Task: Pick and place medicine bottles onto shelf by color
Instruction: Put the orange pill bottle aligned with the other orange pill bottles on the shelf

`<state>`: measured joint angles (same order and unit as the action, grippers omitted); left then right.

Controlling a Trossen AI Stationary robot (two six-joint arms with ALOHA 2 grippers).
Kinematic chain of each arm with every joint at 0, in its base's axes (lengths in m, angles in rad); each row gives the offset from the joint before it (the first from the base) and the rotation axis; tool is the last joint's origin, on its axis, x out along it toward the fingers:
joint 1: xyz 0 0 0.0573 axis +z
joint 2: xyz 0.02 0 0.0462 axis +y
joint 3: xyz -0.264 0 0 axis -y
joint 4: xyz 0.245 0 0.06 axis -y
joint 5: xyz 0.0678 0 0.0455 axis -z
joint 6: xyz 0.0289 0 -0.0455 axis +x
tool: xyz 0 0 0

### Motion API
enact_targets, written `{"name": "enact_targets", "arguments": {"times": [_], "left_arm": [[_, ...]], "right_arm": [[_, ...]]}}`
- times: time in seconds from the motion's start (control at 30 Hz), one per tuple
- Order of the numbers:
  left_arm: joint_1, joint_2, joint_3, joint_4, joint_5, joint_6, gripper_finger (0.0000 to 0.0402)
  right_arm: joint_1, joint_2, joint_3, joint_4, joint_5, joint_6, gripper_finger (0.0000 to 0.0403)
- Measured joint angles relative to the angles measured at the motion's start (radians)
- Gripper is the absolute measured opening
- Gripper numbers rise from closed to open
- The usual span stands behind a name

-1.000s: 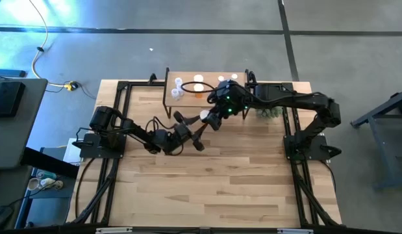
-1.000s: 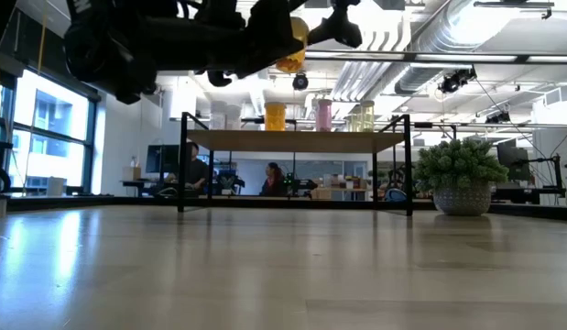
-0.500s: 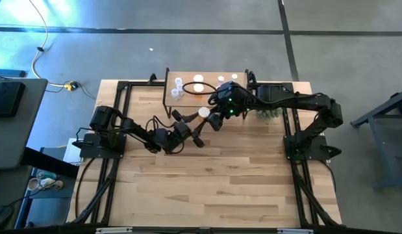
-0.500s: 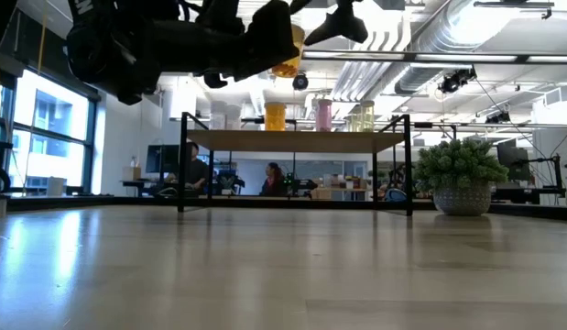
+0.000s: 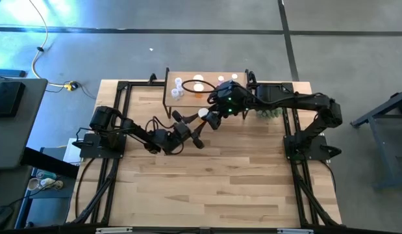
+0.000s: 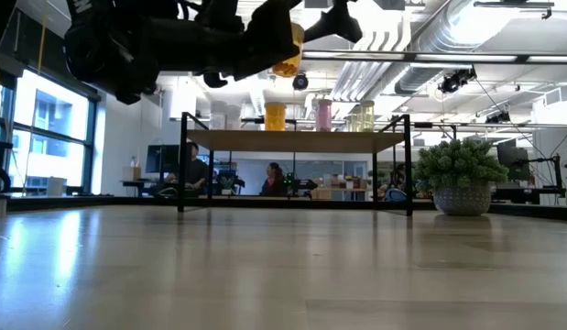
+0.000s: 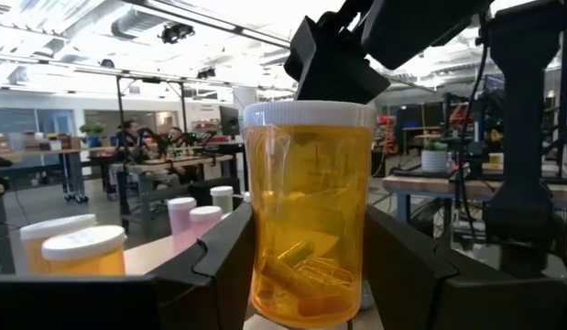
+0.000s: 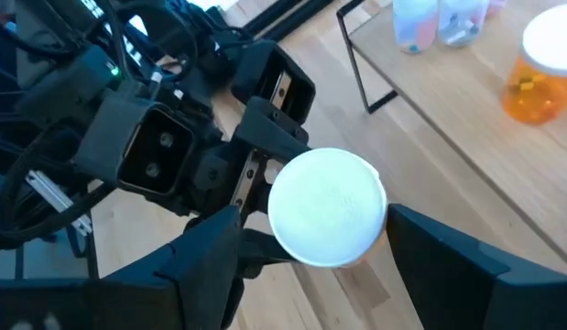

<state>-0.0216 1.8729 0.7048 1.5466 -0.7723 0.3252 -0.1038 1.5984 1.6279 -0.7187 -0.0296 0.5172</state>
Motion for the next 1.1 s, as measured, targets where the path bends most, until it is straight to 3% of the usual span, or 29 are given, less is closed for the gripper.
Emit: {"name": "enact_targets", "arguments": {"times": [0.9, 1.1], "left_arm": [[-0.002, 0.001, 0.001, -0.064, -0.041, -0.036, 0.0166], [0.0, 0.0, 0.001, -0.069, -0.096, -0.05, 0.0166]], "right_arm": [[0.016, 0.033, 0.0, 0.003, -0.03, -0.002, 0.0264], [-0.004, 0.031, 0.0, -0.001, -0.035, -0.027, 0.0264]]}}
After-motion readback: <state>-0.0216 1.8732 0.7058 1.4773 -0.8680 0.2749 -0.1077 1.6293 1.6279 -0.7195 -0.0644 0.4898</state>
